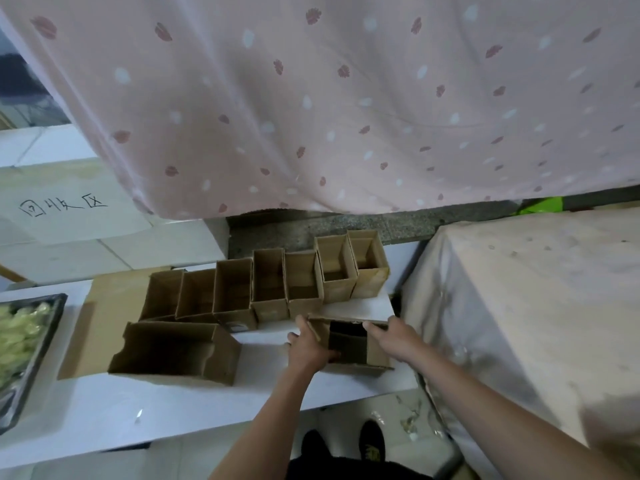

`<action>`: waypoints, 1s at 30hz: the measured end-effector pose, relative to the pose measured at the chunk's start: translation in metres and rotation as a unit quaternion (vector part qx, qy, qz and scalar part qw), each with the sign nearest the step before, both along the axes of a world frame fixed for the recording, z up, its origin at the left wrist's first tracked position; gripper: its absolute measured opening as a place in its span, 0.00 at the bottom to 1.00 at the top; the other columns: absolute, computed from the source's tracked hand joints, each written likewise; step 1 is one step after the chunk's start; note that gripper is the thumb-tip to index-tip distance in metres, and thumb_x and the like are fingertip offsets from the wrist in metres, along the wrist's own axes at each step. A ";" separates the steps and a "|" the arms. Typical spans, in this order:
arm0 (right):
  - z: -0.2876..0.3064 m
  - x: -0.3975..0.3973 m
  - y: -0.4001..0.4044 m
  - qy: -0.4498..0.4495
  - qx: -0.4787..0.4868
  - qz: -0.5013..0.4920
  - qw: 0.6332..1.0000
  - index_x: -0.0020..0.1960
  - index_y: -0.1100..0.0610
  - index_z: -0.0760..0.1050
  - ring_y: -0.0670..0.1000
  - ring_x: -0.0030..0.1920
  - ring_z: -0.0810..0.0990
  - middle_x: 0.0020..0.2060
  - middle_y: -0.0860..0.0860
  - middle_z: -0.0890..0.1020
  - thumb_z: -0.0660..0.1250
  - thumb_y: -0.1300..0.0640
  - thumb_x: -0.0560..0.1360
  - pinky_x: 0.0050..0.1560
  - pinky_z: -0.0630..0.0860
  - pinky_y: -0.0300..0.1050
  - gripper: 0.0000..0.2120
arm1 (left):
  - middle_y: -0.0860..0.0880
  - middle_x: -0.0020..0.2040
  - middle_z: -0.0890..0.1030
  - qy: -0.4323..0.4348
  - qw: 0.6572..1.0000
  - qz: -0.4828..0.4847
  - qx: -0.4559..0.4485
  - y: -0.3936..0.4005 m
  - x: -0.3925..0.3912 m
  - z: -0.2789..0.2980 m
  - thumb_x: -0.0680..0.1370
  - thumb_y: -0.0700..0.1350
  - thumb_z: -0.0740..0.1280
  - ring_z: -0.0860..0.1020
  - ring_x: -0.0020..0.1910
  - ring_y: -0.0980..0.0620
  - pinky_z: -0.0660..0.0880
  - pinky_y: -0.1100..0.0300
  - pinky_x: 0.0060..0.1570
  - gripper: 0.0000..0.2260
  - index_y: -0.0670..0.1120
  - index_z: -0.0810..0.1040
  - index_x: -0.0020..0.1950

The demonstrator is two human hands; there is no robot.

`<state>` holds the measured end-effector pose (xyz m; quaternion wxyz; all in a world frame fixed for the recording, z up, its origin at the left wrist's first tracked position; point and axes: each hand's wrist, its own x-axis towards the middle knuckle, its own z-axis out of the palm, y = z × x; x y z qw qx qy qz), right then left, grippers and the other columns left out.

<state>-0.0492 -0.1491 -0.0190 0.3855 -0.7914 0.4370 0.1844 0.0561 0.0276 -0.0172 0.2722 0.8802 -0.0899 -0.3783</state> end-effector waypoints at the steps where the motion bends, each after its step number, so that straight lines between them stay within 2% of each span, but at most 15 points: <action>1: 0.001 0.002 0.002 -0.001 -0.003 -0.011 1.000 0.54 0.54 0.70 0.51 0.44 0.78 0.44 0.51 0.78 0.58 0.35 0.78 0.40 0.74 0.47 0.22 | 0.39 0.73 0.63 0.001 1.000 -0.002 0.001 0.001 0.001 -0.001 0.71 0.47 0.78 0.62 0.74 0.35 0.67 0.43 0.70 0.48 0.51 0.47 0.79; 3: 0.003 0.005 0.007 0.001 -0.017 -0.022 1.000 0.57 0.57 0.72 0.54 0.47 0.78 0.47 0.53 0.78 0.58 0.40 0.82 0.42 0.73 0.48 0.20 | 0.39 0.72 0.63 0.004 1.000 0.002 -0.002 0.001 0.003 -0.004 0.72 0.47 0.78 0.62 0.73 0.35 0.66 0.43 0.70 0.47 0.51 0.47 0.78; 5: 0.005 0.011 0.011 0.001 -0.039 -0.027 0.999 0.56 0.58 0.73 0.55 0.48 0.77 0.49 0.55 0.79 0.58 0.42 0.82 0.43 0.73 0.48 0.19 | 0.39 0.73 0.62 0.003 1.000 0.013 -0.014 0.001 0.004 -0.009 0.72 0.46 0.78 0.61 0.74 0.35 0.66 0.42 0.70 0.48 0.51 0.46 0.79; 10: 0.010 0.021 0.019 0.009 -0.053 -0.084 0.995 0.65 0.59 0.70 0.57 0.49 0.79 0.51 0.56 0.78 0.54 0.34 0.81 0.47 0.79 0.51 0.30 | 0.41 0.75 0.58 0.039 0.998 0.037 -0.015 0.003 0.004 -0.016 0.71 0.45 0.79 0.59 0.74 0.35 0.65 0.39 0.71 0.52 0.51 0.42 0.81; 14: 0.013 0.025 0.023 0.019 -0.032 -0.144 0.989 0.72 0.60 0.64 0.62 0.59 0.78 0.63 0.59 0.76 0.55 0.31 0.78 0.56 0.79 0.58 0.37 | 0.39 0.77 0.56 0.076 0.996 0.051 0.021 0.009 0.002 -0.019 0.74 0.43 0.75 0.59 0.75 0.34 0.65 0.40 0.72 0.48 0.50 0.43 0.81; 17: 0.007 0.027 0.031 -0.013 -0.041 -0.163 0.986 0.74 0.61 0.60 0.62 0.64 0.75 0.67 0.60 0.73 0.56 0.30 0.77 0.56 0.76 0.53 0.40 | 0.37 0.74 0.63 0.102 0.993 0.061 0.013 0.008 0.005 -0.020 0.76 0.43 0.73 0.65 0.72 0.35 0.68 0.42 0.71 0.45 0.49 0.44 0.80; 20: 0.001 0.025 0.038 -0.038 -0.034 -0.136 0.989 0.71 0.62 0.65 0.60 0.64 0.74 0.65 0.59 0.74 0.61 0.28 0.73 0.58 0.76 0.52 0.42 | 0.38 0.67 0.72 0.122 0.990 0.071 -0.010 0.006 0.010 -0.018 0.78 0.42 0.70 0.73 0.66 0.40 0.75 0.48 0.65 0.42 0.46 0.43 0.80; 22: -0.001 0.021 0.040 -0.019 -0.040 -0.104 0.994 0.70 0.62 0.67 0.60 0.65 0.73 0.65 0.60 0.73 0.68 0.30 0.70 0.62 0.75 0.54 0.43 | 0.38 0.67 0.73 0.131 0.989 0.062 -0.022 0.006 0.012 -0.017 0.78 0.43 0.69 0.74 0.65 0.41 0.76 0.50 0.64 0.43 0.46 0.39 0.80; 25: -0.004 0.017 0.039 0.014 -0.037 -0.104 0.994 0.75 0.61 0.58 0.61 0.70 0.68 0.71 0.60 0.67 0.76 0.40 0.69 0.67 0.72 0.54 0.46 | 0.40 0.66 0.73 0.175 0.983 0.043 -0.037 0.006 0.013 -0.015 0.78 0.45 0.69 0.75 0.63 0.42 0.77 0.51 0.61 0.45 0.47 0.36 0.80; 27: -0.004 0.019 0.038 0.036 -0.016 -0.107 0.993 0.78 0.59 0.48 0.62 0.72 0.67 0.74 0.62 0.63 0.77 0.45 0.70 0.68 0.70 0.53 0.51 | 0.43 0.61 0.73 0.203 0.978 0.027 -0.043 0.008 0.014 -0.012 0.78 0.47 0.69 0.75 0.57 0.46 0.78 0.56 0.49 0.45 0.48 0.35 0.80; 28: -0.003 0.021 0.038 0.046 -0.003 -0.107 0.993 0.79 0.59 0.44 0.62 0.72 0.67 0.74 0.62 0.63 0.77 0.47 0.71 0.67 0.70 0.52 0.53 | 0.45 0.58 0.73 0.214 0.976 0.018 -0.047 0.010 0.016 -0.010 0.79 0.47 0.68 0.75 0.52 0.49 0.77 0.59 0.44 0.45 0.49 0.35 0.80; 30: -0.002 0.025 0.037 0.060 0.005 -0.104 0.993 0.80 0.60 0.38 0.62 0.69 0.71 0.71 0.62 0.69 0.75 0.52 0.73 0.64 0.72 0.51 0.53 | 0.47 0.53 0.72 0.228 0.972 0.012 -0.051 0.011 0.020 -0.010 0.79 0.45 0.65 0.73 0.48 0.51 0.76 0.58 0.44 0.41 0.50 0.38 0.81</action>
